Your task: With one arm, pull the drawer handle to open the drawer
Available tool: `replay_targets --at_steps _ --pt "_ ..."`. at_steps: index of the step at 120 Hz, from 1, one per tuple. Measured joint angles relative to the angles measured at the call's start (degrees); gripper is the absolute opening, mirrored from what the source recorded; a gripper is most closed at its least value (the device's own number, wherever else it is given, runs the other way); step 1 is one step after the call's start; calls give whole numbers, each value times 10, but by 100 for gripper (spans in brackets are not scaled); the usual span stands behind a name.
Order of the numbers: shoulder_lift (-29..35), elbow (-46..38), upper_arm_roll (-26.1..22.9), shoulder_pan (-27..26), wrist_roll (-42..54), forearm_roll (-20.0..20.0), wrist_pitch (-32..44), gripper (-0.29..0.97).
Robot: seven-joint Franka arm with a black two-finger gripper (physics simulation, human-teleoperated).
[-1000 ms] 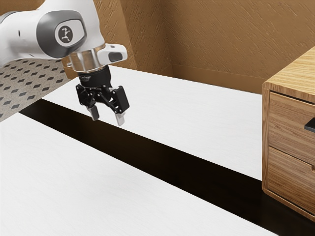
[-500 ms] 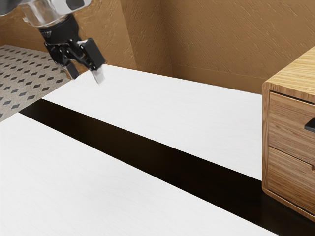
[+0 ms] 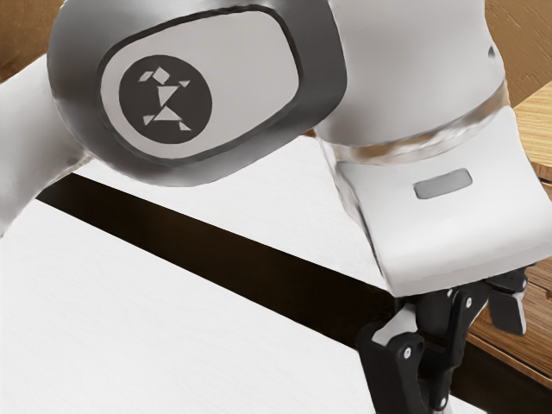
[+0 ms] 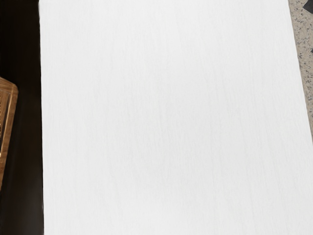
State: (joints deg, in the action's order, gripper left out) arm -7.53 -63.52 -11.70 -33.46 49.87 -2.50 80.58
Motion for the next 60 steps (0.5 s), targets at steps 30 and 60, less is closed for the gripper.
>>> replay_targets --at_steps 30,60 --pt "-59 42 4 66 102 36 34 68" --pt "-85 39 2 63 184 44 96 68"
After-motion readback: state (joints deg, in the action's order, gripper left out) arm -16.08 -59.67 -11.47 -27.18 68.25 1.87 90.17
